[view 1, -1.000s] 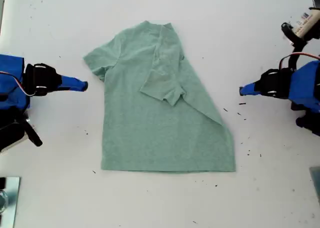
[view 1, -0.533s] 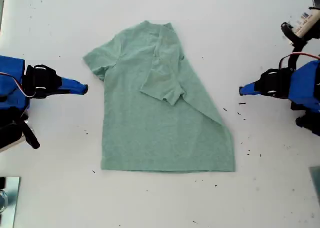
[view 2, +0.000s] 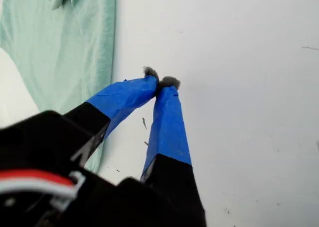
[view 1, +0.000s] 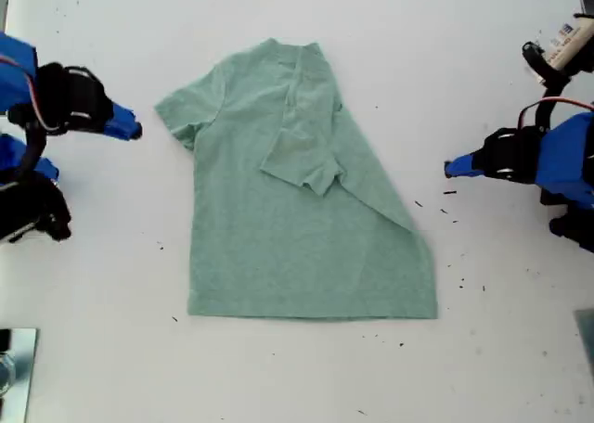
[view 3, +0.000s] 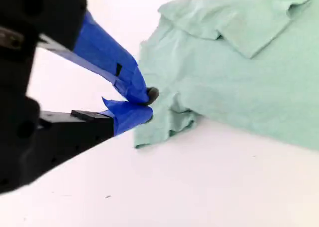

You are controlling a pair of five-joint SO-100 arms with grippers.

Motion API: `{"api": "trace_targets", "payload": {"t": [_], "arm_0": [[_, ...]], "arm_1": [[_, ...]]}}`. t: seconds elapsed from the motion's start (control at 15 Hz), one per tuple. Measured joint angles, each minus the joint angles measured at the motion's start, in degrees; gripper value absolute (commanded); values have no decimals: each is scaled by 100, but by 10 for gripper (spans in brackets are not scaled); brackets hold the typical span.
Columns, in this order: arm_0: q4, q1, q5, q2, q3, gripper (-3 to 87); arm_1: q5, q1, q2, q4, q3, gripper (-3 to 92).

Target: Fold t shirt

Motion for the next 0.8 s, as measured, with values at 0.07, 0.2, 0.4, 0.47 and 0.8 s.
{"api": "trace_targets", "payload": {"t": [0.07, 0.2, 0.4, 0.47, 0.8], "arm_0": [[290, -545, 615, -483, -510, 203], [519, -782, 1028, -1819, -1459, 221], [483, -949, 1125, -2883, -1916, 229], [404, -1090, 1178, -2909, -1890, 227], [-1020, -1793, 1433, -3155, -272, 224]], "arm_1": [[0, 0, 0, 0, 0, 26], [0, 9, 0, 0, 0, 26], [0, 9, 0, 0, 0, 26], [0, 9, 0, 0, 0, 26], [-26, -79, 0, 0, 0, 26]]}}
